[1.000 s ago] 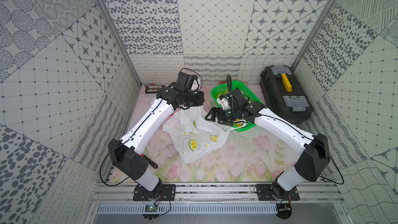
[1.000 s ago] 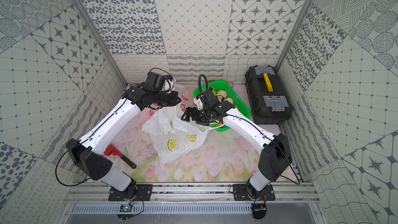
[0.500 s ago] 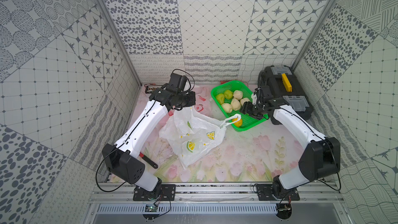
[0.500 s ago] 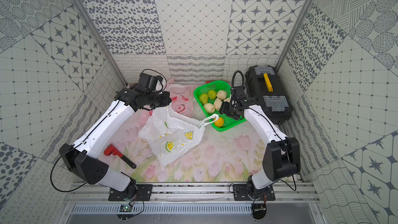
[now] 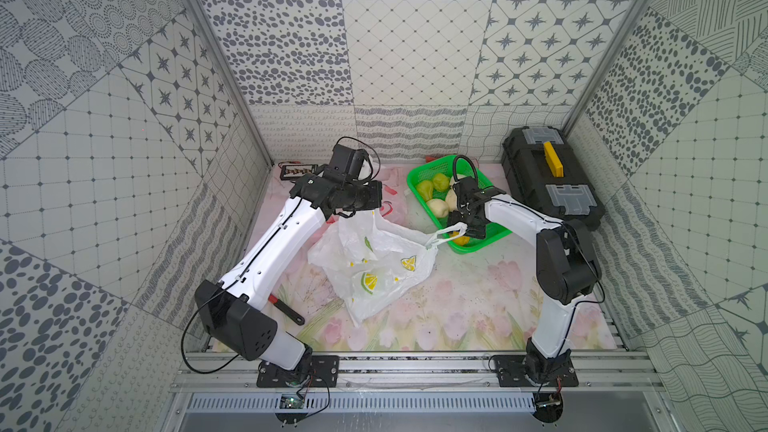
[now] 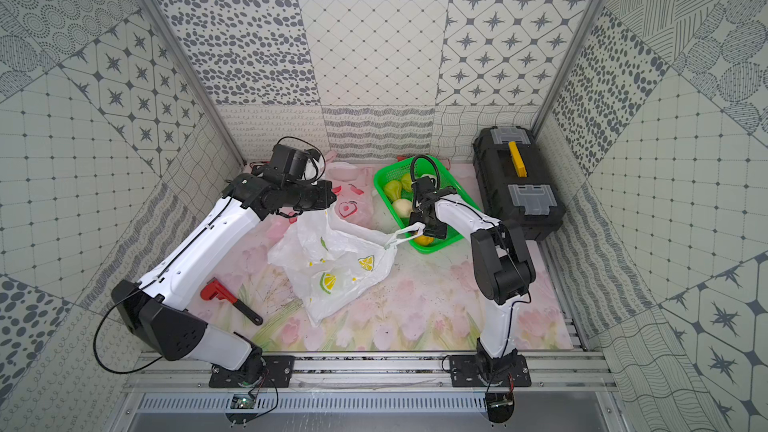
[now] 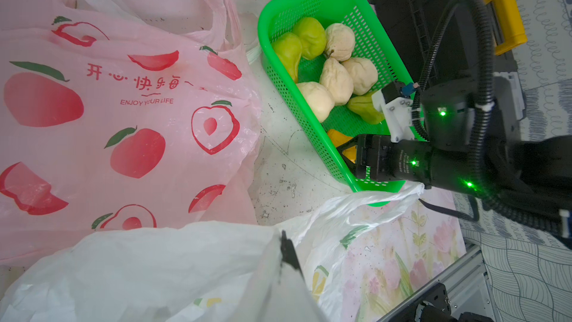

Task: Place the pears into plastic bags & tie knots
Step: Pick up the pear from the basket, then place the pear in the plastic bag.

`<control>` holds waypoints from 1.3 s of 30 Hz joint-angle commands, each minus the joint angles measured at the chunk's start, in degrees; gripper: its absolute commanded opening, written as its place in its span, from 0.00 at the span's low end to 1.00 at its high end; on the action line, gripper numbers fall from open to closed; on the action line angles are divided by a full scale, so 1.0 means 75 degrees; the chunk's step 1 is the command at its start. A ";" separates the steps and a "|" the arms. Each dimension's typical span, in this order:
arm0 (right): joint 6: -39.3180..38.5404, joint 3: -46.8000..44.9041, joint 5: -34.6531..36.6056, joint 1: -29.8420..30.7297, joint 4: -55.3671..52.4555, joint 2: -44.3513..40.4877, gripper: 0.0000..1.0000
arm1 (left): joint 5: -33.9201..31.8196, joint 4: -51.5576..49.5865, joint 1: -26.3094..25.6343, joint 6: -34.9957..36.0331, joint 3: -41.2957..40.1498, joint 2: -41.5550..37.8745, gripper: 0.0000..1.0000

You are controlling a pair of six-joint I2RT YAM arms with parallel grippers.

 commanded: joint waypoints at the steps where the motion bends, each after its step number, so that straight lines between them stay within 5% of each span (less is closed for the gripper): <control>1: 0.0129 0.0167 0.0079 -0.0037 0.0160 0.0247 0.71 | 0.0066 0.0165 -0.0065 0.0177 -0.0011 -0.0043 0.00; 9: 0.0117 0.0194 -0.0061 -0.0174 0.0410 -0.0686 0.39 | 0.0023 0.0085 -0.0074 0.0224 0.0052 -0.0088 0.00; 16: -0.0546 0.0155 0.0132 0.0110 0.0223 -0.2939 0.34 | 0.0064 -0.0031 -0.0074 0.0299 0.0197 0.0031 0.00; 21: -0.1559 0.0100 -0.1749 0.1621 0.1274 -0.3922 0.33 | 0.0308 -0.0167 -0.0164 0.0450 0.0539 0.0218 0.00; 28: 0.0355 -0.0554 -0.4179 0.2743 0.4455 -0.3214 0.32 | 0.0239 -0.0418 -0.0437 0.0470 0.1039 0.0392 0.00; 35: 0.2695 -0.2507 -0.5702 0.2192 0.7919 -0.2461 0.29 | 0.0304 -0.0231 -0.0512 0.0539 0.0872 0.0209 0.00; 39: 0.2659 -0.2965 -0.6080 0.2170 0.7927 -0.2919 0.29 | 0.0183 -0.0243 -0.0514 0.0634 0.0826 0.0237 0.00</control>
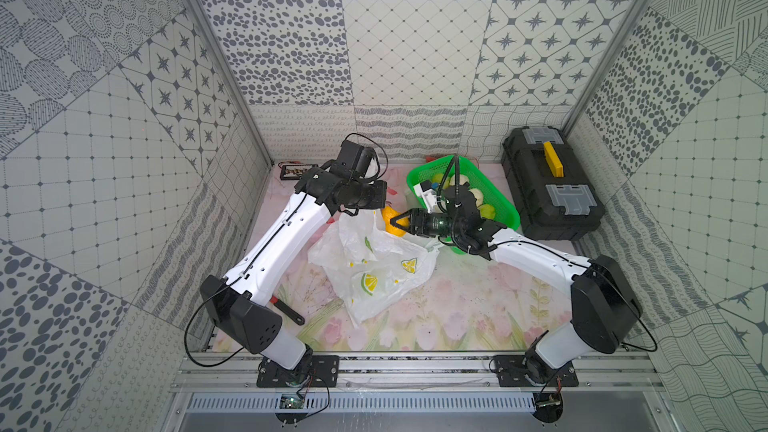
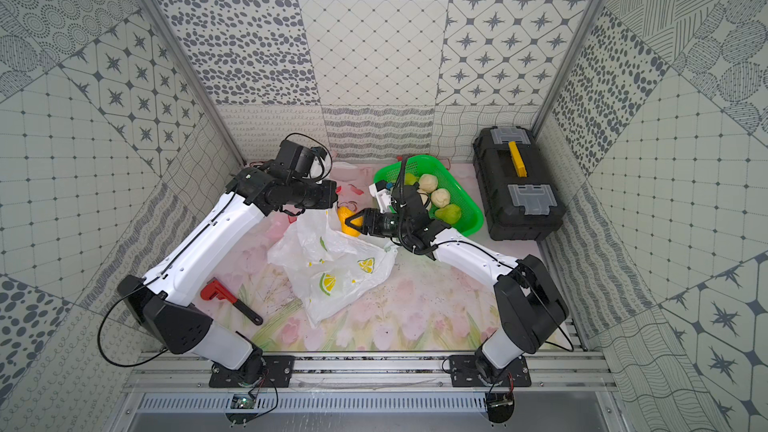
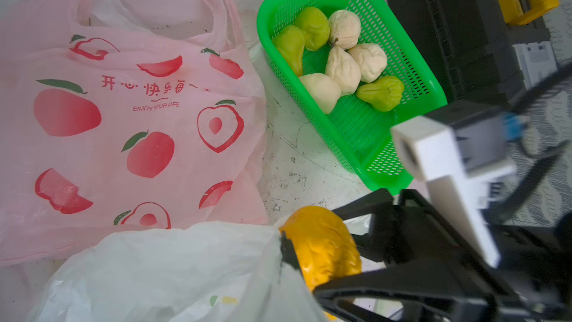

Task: Place the pears into plastic bags & tie knots
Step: Place the pear in the plastic bag.

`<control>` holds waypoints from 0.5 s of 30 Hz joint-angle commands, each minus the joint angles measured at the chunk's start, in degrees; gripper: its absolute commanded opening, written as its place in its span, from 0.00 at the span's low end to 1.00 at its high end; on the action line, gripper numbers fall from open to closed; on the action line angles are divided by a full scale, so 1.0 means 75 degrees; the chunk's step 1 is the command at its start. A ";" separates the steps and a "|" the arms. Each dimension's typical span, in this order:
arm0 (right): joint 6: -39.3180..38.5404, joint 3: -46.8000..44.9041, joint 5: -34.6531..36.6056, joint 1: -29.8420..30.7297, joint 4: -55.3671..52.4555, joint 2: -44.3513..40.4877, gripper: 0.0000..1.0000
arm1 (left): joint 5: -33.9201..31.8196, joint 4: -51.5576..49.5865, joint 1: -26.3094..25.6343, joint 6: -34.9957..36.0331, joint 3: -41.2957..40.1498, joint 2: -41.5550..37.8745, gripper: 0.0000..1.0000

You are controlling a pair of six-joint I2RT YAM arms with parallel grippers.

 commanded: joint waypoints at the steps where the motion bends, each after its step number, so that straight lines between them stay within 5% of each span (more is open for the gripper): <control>1: 0.0445 -0.0229 -0.0907 0.0104 0.0913 -0.0436 0.29 | 0.0567 0.0487 -0.0112 0.0191 0.0024 -0.0054 0.00; 10: -0.0371 -0.1214 -0.0721 0.0269 -0.0422 -0.1747 0.29 | 0.0283 0.0339 -0.0101 0.0047 0.0247 0.0164 0.00; 15: -0.0469 -0.0433 -0.0187 0.0421 -0.1269 -0.0733 0.28 | 0.0694 0.0584 -0.0214 -0.0108 0.0243 -0.0008 0.00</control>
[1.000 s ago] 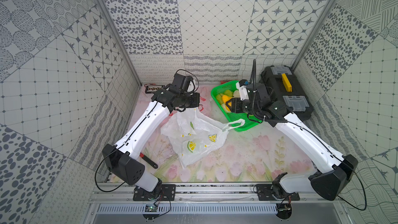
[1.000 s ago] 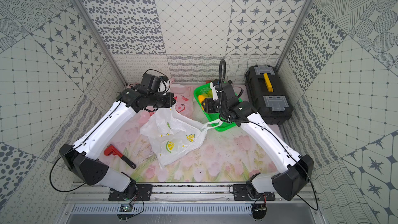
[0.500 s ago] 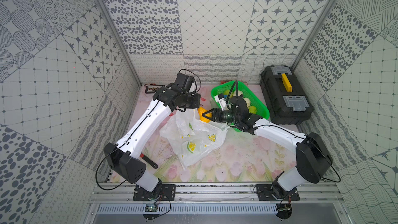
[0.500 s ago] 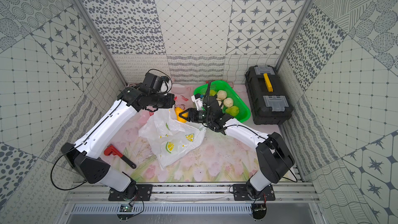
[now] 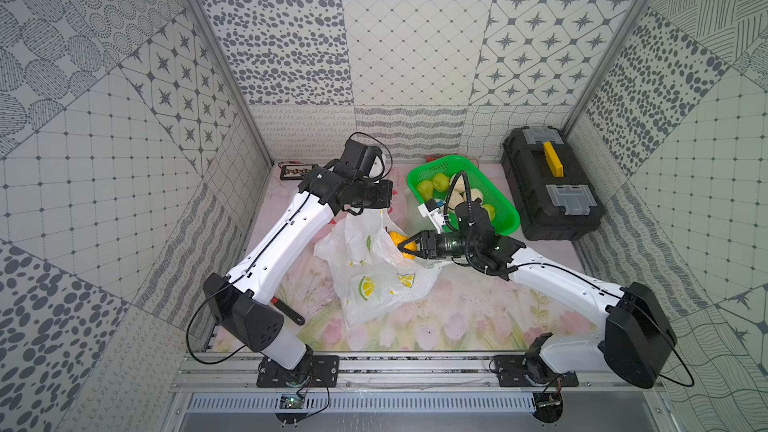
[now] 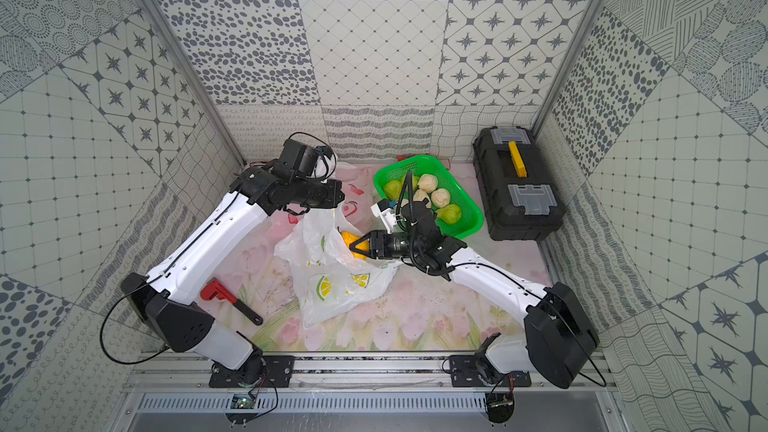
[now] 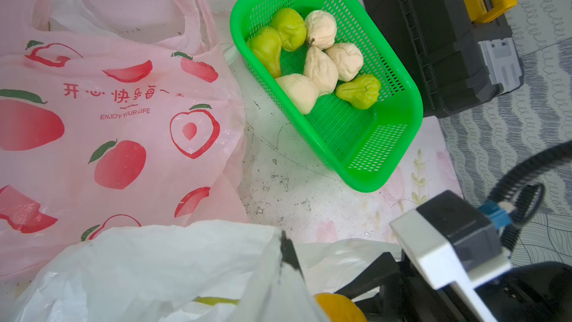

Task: Place the pears into plastic bags & tie knots
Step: Place the pear in the plastic bag, then pick up the pear from the basket.

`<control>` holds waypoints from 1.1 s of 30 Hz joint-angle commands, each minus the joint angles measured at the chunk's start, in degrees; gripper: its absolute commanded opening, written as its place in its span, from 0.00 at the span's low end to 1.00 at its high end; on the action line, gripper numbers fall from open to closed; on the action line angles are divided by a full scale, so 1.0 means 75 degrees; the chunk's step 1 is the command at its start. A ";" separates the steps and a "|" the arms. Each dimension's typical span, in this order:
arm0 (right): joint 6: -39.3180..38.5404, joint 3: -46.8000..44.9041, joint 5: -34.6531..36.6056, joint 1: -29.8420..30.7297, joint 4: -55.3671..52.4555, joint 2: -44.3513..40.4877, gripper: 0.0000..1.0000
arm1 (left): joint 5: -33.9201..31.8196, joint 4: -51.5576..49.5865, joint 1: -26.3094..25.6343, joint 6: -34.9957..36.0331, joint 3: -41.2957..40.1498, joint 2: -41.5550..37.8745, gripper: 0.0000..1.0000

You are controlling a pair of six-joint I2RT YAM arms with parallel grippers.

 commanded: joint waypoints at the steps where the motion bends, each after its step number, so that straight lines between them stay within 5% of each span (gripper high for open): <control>1: 0.0055 0.0610 0.0513 0.0068 -0.0546 0.0907 0.29 | 0.0460 0.0440 -0.0118 -0.0098 0.0163 -0.0126 0.00; 3: 0.0226 0.1207 0.0775 0.0056 -0.1092 0.1535 0.38 | 0.0610 0.0474 -0.0165 -0.0161 0.0190 -0.0169 0.00; 5: 0.0132 0.1563 0.0839 0.0125 -0.1344 0.1776 0.60 | 0.0680 0.0584 -0.0170 -0.0232 0.0072 -0.0230 0.00; 9: -0.0584 0.1829 0.1262 -0.0024 -0.2452 0.1203 0.86 | 0.0277 0.0579 -0.0150 -0.0321 -0.0092 -0.0137 0.00; 15: -0.0874 0.1531 0.0782 -0.1652 -0.3319 -0.0240 0.87 | -0.0172 0.0504 0.0192 -0.0734 -0.0177 0.0301 0.00; 19: -0.1468 0.1769 0.2607 -0.3066 -0.4661 -0.0530 0.83 | -0.0397 0.0424 0.0207 -0.0773 -0.0194 0.0285 0.00; 24: -0.1855 0.2431 0.5656 -0.3653 -0.5383 0.0726 0.83 | -0.0206 0.0497 0.0195 -0.0832 -0.0362 0.0111 0.00; 33: -0.2022 0.3634 0.6950 -0.3956 -0.4966 0.3005 0.87 | -0.0142 0.0481 0.0187 -0.0785 -0.0518 0.0082 0.00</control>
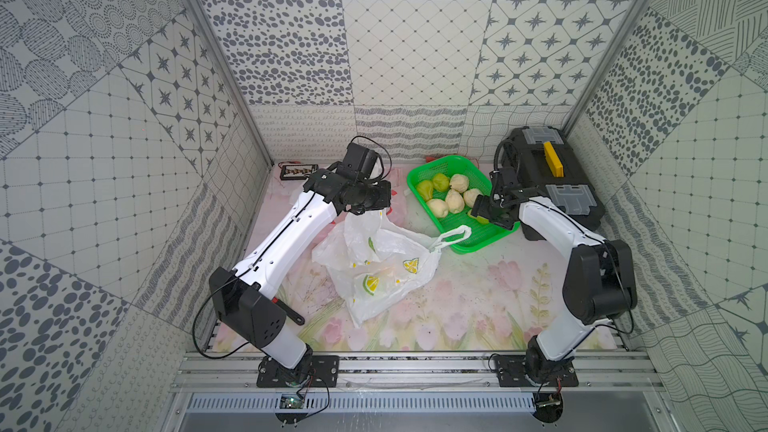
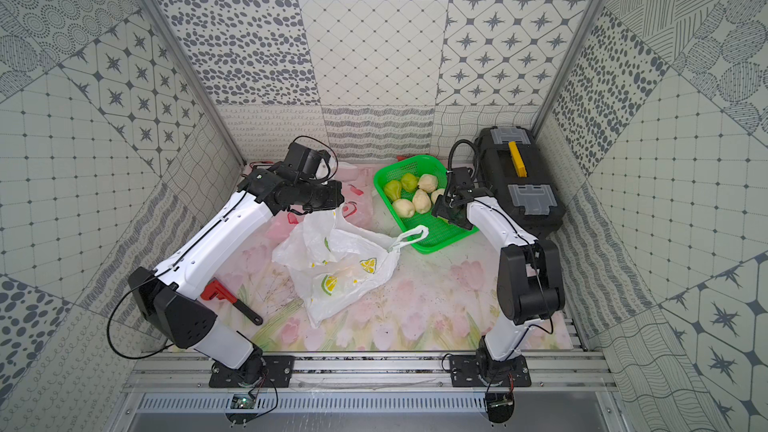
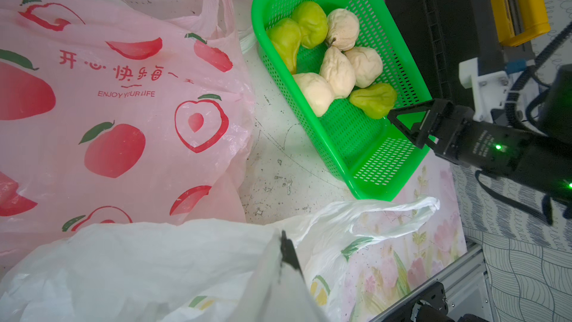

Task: Place the pears into plastic bags & tie knots
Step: Pick up the pear from the basket.

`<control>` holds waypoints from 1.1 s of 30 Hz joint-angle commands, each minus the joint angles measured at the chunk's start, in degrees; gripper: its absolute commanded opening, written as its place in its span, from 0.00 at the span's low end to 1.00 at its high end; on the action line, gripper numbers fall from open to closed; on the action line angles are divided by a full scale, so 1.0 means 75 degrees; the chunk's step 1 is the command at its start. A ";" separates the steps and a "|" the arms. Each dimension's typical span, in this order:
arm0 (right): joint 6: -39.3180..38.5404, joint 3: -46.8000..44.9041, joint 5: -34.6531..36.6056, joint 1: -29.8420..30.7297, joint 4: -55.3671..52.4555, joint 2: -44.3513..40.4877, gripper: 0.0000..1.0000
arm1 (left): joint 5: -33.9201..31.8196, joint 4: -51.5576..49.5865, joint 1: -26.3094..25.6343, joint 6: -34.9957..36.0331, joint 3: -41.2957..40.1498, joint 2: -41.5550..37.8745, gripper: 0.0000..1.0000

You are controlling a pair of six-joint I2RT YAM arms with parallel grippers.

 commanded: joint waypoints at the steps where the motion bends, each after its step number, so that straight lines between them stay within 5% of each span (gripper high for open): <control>1: -0.0269 0.0606 0.0807 -0.0100 0.0138 0.0478 0.87 | -0.0041 0.0218 -0.0003 -0.0047 -0.0128 -0.0088 0.00; 9: -0.0294 0.1207 0.0353 -0.0371 0.0644 0.1704 0.86 | -0.0013 0.0196 -0.0022 -0.0012 -0.0200 -0.0060 0.00; 15: -0.0248 0.1146 -0.0115 -0.0407 0.0792 0.1899 0.62 | -0.0035 0.0127 -0.0020 0.0011 -0.0147 -0.0078 0.00; 20: -0.0400 0.0735 -0.0020 -0.0264 0.0805 0.0855 0.36 | -0.0057 0.0050 -0.0020 0.0035 -0.0040 -0.0044 0.00; 27: -0.0704 -0.0036 -0.0216 0.0633 0.0203 -0.1449 0.31 | -0.0278 -0.0134 -0.0019 0.0203 0.0190 -0.0044 0.00; 33: 0.0051 -0.0155 -0.1075 0.1625 -0.0183 -0.3109 0.29 | -0.0099 -0.0202 -0.0037 0.0176 0.0368 0.0027 0.00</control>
